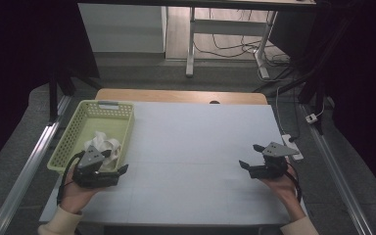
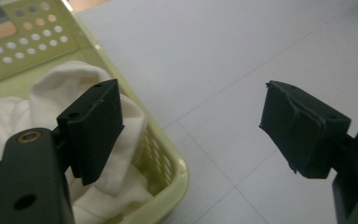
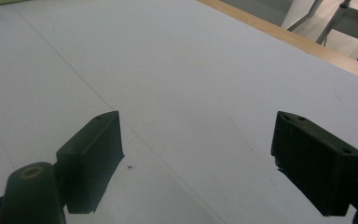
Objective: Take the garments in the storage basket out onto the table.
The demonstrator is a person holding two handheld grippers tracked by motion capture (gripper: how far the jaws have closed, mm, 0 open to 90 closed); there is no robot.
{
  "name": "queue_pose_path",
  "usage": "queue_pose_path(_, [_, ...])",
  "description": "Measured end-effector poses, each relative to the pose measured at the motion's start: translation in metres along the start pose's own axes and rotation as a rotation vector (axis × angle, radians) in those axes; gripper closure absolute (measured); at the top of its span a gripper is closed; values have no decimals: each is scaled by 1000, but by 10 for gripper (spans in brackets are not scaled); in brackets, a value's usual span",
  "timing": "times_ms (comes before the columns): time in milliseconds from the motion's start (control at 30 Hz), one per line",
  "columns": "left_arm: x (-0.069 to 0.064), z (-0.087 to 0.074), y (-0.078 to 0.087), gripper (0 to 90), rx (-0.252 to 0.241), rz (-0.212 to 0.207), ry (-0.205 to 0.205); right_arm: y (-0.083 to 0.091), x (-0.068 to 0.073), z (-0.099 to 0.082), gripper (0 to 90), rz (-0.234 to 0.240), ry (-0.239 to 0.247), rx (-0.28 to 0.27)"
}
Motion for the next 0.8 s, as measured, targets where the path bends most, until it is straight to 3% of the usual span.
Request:
queue_pose_path(300, [-1,2,-1,197,8,-4,-19,1,4,-1,163,19,1,4])
queue_pose_path(600, [2,2,0,213,13,4,-11,1,3,-1,164,27,-16,-3])
queue_pose_path(800, [3,1,-2,214,23,11,-18,0,3,-4,163,25,-19,20])
Point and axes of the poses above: each handheld gripper's, and its own axes: y roughly backward along the jaws, z roughly out of its top, x roughly to its left, the point moved 9 cm from there along -y, roughly forward along the jaws, and after that the axes turned 14 degrees about y, right-handed, at the moved point
